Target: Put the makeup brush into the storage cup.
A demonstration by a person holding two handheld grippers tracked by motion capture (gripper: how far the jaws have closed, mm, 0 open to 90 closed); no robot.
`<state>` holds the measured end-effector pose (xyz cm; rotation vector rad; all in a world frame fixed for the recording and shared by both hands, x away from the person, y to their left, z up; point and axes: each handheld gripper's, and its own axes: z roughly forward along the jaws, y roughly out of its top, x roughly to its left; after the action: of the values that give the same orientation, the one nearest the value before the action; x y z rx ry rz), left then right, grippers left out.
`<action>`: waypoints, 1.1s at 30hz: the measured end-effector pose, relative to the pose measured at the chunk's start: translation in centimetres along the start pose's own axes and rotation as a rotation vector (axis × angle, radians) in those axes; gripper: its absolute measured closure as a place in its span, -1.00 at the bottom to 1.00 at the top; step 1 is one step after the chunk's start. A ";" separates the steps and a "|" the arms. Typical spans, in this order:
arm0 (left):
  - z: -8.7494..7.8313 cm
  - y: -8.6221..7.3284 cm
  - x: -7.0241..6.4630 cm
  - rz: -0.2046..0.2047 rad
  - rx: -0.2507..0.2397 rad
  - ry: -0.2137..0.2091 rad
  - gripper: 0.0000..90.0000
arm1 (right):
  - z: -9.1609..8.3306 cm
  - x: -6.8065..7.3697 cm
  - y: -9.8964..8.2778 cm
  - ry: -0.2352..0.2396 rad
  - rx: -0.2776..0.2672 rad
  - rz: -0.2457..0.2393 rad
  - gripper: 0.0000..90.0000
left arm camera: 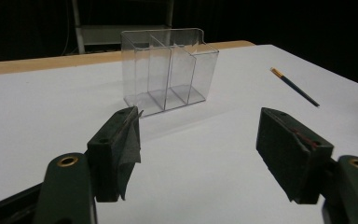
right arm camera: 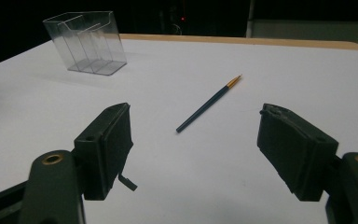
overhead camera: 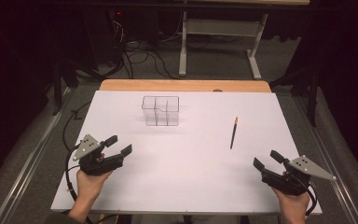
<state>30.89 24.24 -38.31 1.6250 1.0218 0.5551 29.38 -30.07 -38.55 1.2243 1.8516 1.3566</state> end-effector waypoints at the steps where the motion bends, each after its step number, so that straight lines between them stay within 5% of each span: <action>1: 0.0 0.0 0.0 0.000 0.002 -0.001 -0.32 | 0.0 0.0 0.0 0.001 -0.001 0.005 -0.40; 33: 0.1 0.0 -0.2 0.013 0.006 -0.006 -0.31 | -0.1 -0.3 0.0 -0.021 -0.006 0.025 -0.38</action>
<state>30.84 24.06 -38.33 1.6386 1.0095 0.5567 29.44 -30.39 -38.57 1.2585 1.8224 1.3563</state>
